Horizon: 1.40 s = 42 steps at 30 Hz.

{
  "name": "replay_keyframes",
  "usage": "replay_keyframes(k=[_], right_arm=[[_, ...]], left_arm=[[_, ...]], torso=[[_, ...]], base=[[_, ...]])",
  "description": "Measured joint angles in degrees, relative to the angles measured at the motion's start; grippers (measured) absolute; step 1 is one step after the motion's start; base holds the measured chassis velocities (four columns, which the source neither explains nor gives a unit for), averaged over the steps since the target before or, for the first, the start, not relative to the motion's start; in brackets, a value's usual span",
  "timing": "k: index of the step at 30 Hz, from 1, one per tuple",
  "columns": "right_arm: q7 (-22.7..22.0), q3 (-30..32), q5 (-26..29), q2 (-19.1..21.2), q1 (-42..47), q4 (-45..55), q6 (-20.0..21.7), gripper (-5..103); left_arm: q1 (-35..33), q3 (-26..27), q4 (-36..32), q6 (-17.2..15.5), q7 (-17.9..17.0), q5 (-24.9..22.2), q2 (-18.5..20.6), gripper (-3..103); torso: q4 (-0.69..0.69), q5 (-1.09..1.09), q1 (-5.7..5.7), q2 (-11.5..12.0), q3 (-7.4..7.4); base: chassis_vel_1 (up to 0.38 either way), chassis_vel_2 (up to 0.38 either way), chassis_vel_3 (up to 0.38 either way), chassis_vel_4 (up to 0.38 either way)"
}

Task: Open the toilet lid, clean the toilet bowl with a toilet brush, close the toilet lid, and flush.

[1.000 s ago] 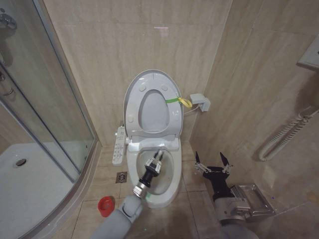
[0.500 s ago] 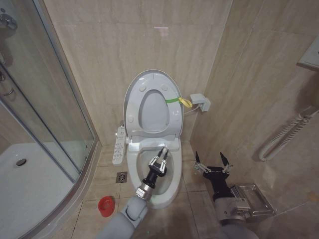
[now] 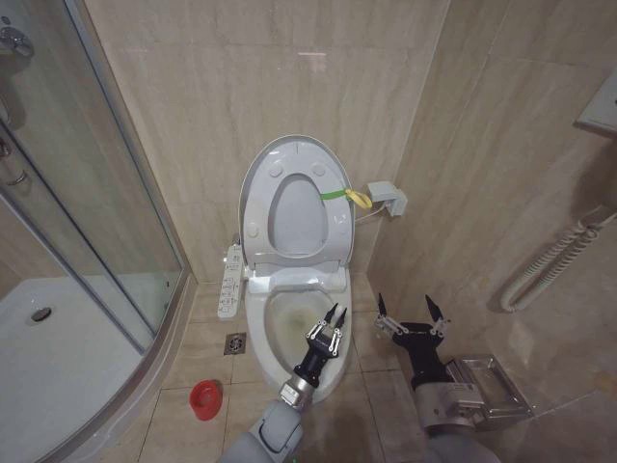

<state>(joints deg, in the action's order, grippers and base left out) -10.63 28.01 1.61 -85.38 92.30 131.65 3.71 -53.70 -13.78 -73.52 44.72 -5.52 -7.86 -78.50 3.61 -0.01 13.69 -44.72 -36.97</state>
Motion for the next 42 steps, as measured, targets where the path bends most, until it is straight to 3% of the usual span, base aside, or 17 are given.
replay_keyframes(k=[8,28,42], right_arm=[[0.0,0.0,0.0,0.0,0.0,0.0,0.0,100],[0.0,0.0,0.0,0.0,0.0,0.0,0.0,100],[0.0,0.0,0.0,0.0,0.0,0.0,0.0,100]], left_arm=[[1.9,4.2,2.1,0.9,0.2,-0.2,2.5,22],[1.6,7.6,-11.1,-3.1,-3.0,-1.8,5.1,22],[-1.6,8.9,-15.0,-4.1,-3.2,-1.3,6.4,22]], torso=[[-0.01,0.00,0.00,0.0,0.00],[0.00,0.00,0.00,0.0,0.00],[0.00,0.00,0.00,0.0,0.00]], base=[[0.000,0.000,0.000,0.000],[0.000,0.000,0.000,0.000],[0.000,0.000,0.000,0.000]])
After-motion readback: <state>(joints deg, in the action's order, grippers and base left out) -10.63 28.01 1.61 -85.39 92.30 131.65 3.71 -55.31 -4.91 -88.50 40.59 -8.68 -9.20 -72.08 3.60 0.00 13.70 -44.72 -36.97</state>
